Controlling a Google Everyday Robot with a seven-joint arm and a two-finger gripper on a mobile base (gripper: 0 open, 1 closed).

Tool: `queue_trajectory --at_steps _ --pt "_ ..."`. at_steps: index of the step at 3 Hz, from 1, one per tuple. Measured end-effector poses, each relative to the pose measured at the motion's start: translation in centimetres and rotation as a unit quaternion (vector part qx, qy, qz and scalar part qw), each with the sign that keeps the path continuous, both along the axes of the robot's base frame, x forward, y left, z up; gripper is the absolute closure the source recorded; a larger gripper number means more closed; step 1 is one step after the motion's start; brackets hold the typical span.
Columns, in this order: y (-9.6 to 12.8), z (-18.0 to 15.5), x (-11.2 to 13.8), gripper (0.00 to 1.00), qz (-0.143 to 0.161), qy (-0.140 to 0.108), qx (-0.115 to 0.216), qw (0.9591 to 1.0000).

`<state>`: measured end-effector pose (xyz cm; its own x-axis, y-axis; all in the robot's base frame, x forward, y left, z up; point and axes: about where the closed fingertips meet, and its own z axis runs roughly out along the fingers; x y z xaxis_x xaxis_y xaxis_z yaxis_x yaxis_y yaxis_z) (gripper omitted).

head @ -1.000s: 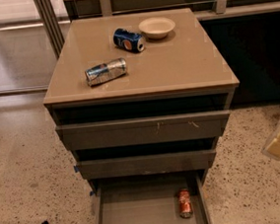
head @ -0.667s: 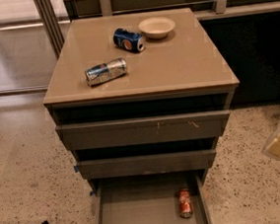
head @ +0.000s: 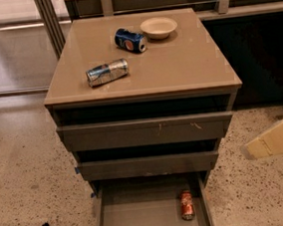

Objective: Pick coke can from bottom drawer and place on counter

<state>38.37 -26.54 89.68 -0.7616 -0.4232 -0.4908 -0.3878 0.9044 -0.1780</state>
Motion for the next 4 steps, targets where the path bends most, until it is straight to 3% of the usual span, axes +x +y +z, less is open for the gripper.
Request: queue_trajectory --at_steps 1,2,3,4 --pt "0.6 -4.6 2.0 0.00 -0.067 0.040 0.082 0.9936" --pt "0.6 -4.7 2.0 0.00 -0.102 0.045 0.102 0.9885" --pt "0.6 -4.7 2.0 0.00 -0.102 0.044 0.102 0.9885" --pt "-0.7 -8.1 2.4 0.00 -0.143 0.064 0.117 0.9807"
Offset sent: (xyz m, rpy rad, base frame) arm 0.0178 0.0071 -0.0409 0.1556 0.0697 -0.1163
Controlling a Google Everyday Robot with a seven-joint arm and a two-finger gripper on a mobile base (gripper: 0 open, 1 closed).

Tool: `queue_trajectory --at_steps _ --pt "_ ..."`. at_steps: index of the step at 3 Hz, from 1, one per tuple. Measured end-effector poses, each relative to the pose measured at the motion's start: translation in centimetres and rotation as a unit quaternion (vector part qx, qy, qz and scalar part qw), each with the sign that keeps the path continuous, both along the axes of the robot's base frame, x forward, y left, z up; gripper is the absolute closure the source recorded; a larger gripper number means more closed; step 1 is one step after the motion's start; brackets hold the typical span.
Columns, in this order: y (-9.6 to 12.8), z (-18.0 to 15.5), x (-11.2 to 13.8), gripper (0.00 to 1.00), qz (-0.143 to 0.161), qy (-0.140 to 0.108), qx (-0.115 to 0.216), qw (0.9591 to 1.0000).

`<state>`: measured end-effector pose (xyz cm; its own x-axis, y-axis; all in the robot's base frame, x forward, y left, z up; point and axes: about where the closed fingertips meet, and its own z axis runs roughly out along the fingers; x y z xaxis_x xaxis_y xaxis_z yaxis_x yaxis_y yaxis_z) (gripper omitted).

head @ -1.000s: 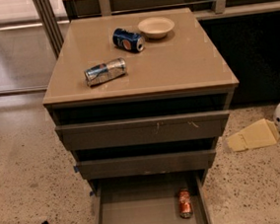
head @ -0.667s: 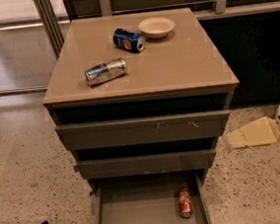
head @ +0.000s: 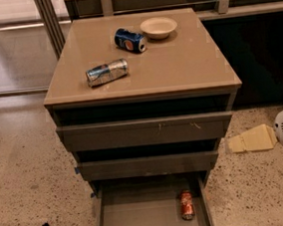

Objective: Pick coke can from bottom drawer and place on counter

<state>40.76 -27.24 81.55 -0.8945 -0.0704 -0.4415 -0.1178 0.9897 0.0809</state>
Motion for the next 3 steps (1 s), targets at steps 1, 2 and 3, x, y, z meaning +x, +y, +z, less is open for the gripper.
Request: queue_trajectory --at_steps 1,2,3 --pt "1.1 -6.6 1.1 0.00 -0.008 0.040 -0.007 0.9992" --pt "2.3 -11.6 1.3 0.00 0.006 0.077 -0.024 0.9967" --pt "2.2 -11.9 1.3 0.00 0.005 0.079 -0.027 0.9965"
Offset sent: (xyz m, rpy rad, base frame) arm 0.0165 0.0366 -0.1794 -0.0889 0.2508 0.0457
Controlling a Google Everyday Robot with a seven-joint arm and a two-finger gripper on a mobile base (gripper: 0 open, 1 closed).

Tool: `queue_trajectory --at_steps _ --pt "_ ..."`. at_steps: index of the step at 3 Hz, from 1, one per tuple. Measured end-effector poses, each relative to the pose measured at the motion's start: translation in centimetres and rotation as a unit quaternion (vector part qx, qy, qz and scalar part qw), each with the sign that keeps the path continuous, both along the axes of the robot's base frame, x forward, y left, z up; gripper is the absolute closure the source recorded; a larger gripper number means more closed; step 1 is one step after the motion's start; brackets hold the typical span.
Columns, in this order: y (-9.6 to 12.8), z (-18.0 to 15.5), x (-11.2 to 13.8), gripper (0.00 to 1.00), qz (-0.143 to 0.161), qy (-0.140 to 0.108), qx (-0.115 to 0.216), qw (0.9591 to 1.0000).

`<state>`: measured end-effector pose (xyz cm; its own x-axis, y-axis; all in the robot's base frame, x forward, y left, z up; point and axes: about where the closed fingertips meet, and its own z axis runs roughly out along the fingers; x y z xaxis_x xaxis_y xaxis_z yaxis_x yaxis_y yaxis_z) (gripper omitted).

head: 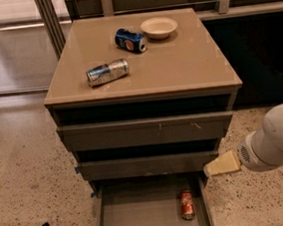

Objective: Pick coke can from bottom drawer and place on counter

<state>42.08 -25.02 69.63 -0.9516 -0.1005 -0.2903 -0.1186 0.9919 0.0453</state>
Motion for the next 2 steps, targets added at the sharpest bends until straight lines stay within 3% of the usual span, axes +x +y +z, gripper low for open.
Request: queue_trajectory --at_steps 1,2 --pt "-0.9 -0.1 -0.4 0.00 -0.026 0.001 0.003 0.9996" --pt "-1.5 -4.2 0.3 0.00 -0.059 0.037 0.008 0.9975"
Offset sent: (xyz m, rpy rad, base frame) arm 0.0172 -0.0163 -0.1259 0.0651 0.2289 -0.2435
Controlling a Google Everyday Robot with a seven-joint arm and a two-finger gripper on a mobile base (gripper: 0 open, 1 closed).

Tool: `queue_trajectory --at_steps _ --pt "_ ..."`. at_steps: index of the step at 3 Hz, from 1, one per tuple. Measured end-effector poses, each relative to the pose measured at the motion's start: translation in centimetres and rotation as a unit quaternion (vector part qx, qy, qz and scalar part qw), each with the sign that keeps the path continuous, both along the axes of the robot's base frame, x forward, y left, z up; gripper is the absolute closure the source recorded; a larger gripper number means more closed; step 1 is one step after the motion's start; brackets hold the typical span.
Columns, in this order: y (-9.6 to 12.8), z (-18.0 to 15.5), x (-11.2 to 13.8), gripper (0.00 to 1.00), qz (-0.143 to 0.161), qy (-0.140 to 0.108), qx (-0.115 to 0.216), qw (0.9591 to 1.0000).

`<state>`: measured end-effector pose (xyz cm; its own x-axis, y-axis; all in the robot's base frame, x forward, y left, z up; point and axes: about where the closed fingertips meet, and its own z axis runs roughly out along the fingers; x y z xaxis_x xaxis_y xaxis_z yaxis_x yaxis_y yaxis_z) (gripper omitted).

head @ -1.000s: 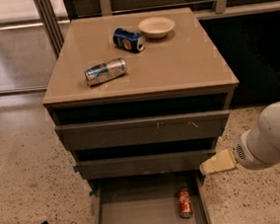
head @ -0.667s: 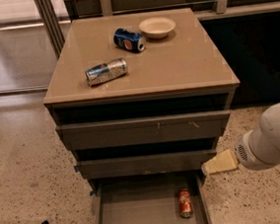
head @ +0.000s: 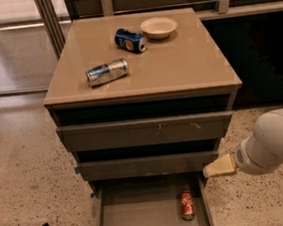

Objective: Pick coke can from bottom drawer and place on counter

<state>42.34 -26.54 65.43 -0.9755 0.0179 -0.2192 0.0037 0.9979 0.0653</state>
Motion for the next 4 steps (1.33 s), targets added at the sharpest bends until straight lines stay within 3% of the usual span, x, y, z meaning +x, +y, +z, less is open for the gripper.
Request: queue_trajectory --at_steps 1,2,3,4 --pt "2.4 -6.1 1.5 0.00 0.002 0.036 0.008 0.9993" --pt "4.8 -10.4 2.4 0.00 0.026 0.047 0.024 0.9983" --pt "6.3 -13.3 2.9 0.00 0.044 0.047 0.030 0.9974" --pt "6.3 -13.5 3.0 0.00 0.045 0.047 0.031 0.9974"
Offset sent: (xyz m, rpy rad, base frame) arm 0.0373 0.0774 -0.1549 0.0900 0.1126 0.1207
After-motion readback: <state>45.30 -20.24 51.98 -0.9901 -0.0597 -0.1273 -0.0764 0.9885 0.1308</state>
